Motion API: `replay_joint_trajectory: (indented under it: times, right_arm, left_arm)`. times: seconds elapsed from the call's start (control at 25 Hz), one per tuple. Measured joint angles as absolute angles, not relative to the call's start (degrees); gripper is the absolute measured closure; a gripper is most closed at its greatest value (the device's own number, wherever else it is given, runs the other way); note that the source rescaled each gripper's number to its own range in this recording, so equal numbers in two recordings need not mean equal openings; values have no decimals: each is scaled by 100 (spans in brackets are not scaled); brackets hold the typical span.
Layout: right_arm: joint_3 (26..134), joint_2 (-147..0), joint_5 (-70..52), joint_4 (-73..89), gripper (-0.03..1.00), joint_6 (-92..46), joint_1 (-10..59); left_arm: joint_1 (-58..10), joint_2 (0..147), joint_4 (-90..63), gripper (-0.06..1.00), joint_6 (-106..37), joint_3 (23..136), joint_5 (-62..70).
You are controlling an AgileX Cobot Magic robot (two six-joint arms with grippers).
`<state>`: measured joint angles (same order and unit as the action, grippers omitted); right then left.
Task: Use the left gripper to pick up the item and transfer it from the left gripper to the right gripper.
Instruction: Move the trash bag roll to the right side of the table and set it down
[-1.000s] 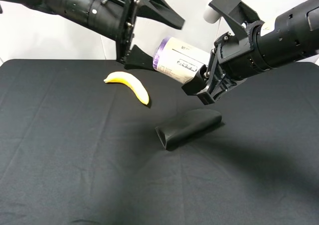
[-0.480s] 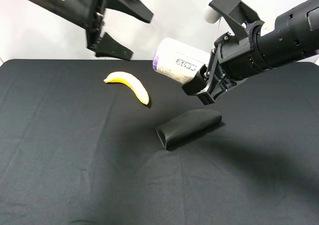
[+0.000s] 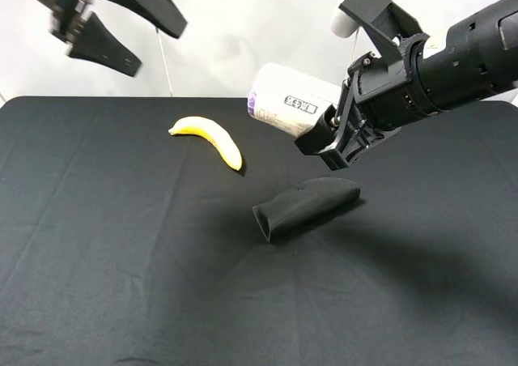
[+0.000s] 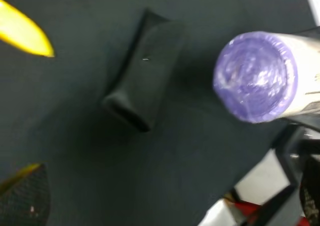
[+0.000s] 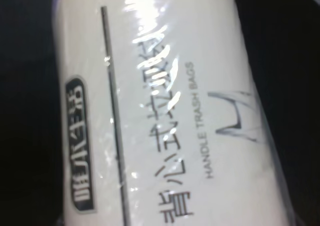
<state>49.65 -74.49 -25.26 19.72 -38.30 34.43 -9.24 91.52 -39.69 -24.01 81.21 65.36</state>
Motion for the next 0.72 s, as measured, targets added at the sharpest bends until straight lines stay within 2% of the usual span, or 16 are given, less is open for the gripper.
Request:
replay_joint_trajectory:
  times: [0.72]
  right_arm:
    - [4965, -7449, -2526, 1979, 94, -3810, 3443]
  left_arm:
    - [-924, 7118, -897, -5, -770, 8084, 6454]
